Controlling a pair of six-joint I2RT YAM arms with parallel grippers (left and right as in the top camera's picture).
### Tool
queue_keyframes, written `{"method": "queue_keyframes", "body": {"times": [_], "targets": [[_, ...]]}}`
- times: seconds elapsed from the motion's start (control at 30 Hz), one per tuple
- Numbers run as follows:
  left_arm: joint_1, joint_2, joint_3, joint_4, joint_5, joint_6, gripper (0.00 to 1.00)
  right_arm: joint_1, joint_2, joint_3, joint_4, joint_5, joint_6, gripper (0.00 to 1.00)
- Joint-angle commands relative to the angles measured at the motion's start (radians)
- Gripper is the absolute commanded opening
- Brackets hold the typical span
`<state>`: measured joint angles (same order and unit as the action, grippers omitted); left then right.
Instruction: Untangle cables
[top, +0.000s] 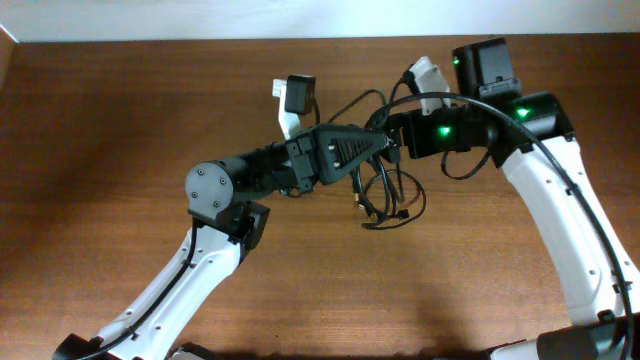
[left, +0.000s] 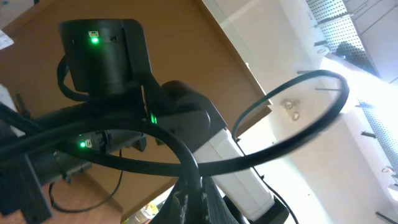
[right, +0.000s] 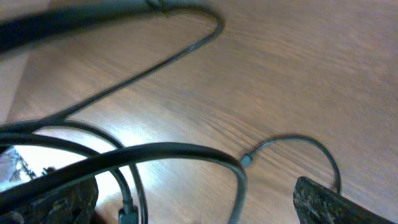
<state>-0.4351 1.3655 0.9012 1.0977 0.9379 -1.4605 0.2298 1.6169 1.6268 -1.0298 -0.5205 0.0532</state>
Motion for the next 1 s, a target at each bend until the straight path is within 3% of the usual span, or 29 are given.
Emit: {"method": "queue_keyframes", "body": {"times": [0.0,0.13,0.3,0.37,0.57,0.97], "targets": [[0.036,-0.013,0.013,0.017,0.008,-0.016,0.0,-0.078,0.0,0.012,-0.052,-0.006,0.015,0.99],[0.081,-0.013,0.013,0.017,0.029,-0.016,0.0,-0.17,0.0,0.012,-0.119,-0.082,-0.057,0.99],[0.124,-0.013,0.013,0.016,0.056,-0.016,0.0,-0.21,-0.001,0.013,-0.219,-0.517,-0.457,0.99],[0.124,-0.013,0.013,0.014,0.056,-0.016,0.0,-0.21,-0.001,0.013,-0.241,-0.616,-0.522,0.99],[0.124,-0.013,0.013,-0.067,0.049,-0.015,0.0,-0.192,-0.001,0.013,-0.245,-0.771,-0.536,0.99],[-0.011,-0.013,0.013,-0.063,-0.122,-0.017,0.0,-0.19,-0.001,0.012,-0.182,-0.621,-0.5,0.99]]}}
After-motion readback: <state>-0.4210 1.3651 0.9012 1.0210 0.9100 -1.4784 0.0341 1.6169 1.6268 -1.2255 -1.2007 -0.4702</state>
